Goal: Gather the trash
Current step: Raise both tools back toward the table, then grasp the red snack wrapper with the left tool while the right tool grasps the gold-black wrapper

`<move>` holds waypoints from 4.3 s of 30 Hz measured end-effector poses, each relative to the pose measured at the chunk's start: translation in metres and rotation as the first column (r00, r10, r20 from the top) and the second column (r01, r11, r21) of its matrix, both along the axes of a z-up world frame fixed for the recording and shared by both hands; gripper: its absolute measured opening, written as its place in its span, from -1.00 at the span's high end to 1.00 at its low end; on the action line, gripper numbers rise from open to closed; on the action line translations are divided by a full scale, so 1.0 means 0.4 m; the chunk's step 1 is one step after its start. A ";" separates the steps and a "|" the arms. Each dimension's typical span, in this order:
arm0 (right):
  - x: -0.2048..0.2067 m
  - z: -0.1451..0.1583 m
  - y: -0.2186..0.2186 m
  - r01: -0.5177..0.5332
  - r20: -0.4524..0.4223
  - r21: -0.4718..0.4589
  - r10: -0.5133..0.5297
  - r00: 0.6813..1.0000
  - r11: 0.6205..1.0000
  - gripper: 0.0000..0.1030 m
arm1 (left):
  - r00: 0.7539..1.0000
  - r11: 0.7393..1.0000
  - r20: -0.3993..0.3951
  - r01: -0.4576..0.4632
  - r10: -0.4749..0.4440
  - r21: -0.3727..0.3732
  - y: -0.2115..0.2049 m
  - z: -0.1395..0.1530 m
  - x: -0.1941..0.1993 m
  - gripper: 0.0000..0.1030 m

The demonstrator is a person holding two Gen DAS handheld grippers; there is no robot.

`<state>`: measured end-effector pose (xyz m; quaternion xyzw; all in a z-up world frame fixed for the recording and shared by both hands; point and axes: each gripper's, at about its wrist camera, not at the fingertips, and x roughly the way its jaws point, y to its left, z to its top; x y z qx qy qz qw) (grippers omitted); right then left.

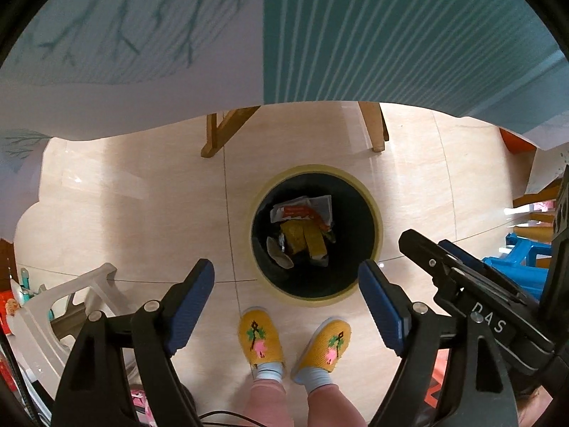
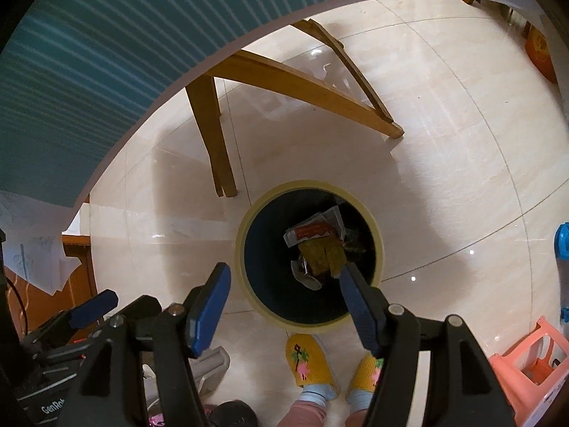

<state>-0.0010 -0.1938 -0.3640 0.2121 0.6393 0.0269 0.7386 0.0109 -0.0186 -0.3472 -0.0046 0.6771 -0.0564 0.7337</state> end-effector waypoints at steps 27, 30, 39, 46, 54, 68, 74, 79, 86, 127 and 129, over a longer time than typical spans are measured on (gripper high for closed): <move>-0.106 0.531 0.025 -0.168 0.141 -0.037 0.172 0.975 0.985 -0.25 | 0.985 0.995 0.167 -0.051 0.037 0.081 0.135 0.592 -0.107 -0.59; -0.102 0.603 0.012 -0.173 0.191 -0.041 0.177 0.965 0.984 -0.25 | 0.975 0.994 0.216 -0.071 0.052 0.080 0.142 0.672 -0.115 -0.59; -0.094 0.774 -0.018 -0.187 0.328 -0.042 0.190 0.925 0.982 -0.25 | 0.920 0.990 0.388 -0.108 0.064 0.091 0.124 0.883 -0.122 -0.58; -0.070 0.899 -0.038 -0.213 0.432 -0.058 0.217 0.875 0.975 -0.25 | 0.879 0.989 0.468 -0.136 0.090 0.065 0.104 0.988 -0.113 -0.58; -0.014 0.972 -0.049 -0.248 0.503 -0.082 0.255 0.826 0.965 -0.25 | 0.875 0.985 0.462 -0.169 0.141 0.021 0.110 1.019 -0.038 -0.58; 0.224 0.923 -0.012 -0.189 0.462 -0.084 0.206 0.863 0.978 -0.24 | 0.929 0.994 0.354 -0.093 0.106 -0.055 0.170 0.893 0.368 -0.58; 0.392 0.875 0.039 -0.091 0.404 -0.052 0.104 0.909 0.994 -0.24 | 0.945 0.999 0.327 -0.002 0.017 -0.044 0.202 0.854 0.629 -0.58; 0.535 0.833 0.082 -0.001 0.367 -0.032 0.013 0.930 0.999 -0.24 | 0.954 0.996 0.295 0.072 -0.054 -0.049 0.204 0.810 0.836 -0.58; 0.717 0.774 0.120 0.076 0.328 -0.028 -0.063 0.942 0.997 -0.24 | 0.966 0.991 0.239 0.114 -0.095 -0.065 0.174 0.723 1.051 -0.57; 1.119 0.639 0.405 -0.148 0.290 -0.068 0.161 0.943 0.987 -0.24 | 0.986 0.950 -0.001 -0.163 0.169 -0.266 0.379 0.519 1.269 0.69; 1.130 0.629 0.419 -0.153 0.285 -0.078 0.169 0.944 0.985 -0.25 | 0.985 0.951 0.001 -0.167 0.173 -0.262 0.392 0.518 1.264 0.69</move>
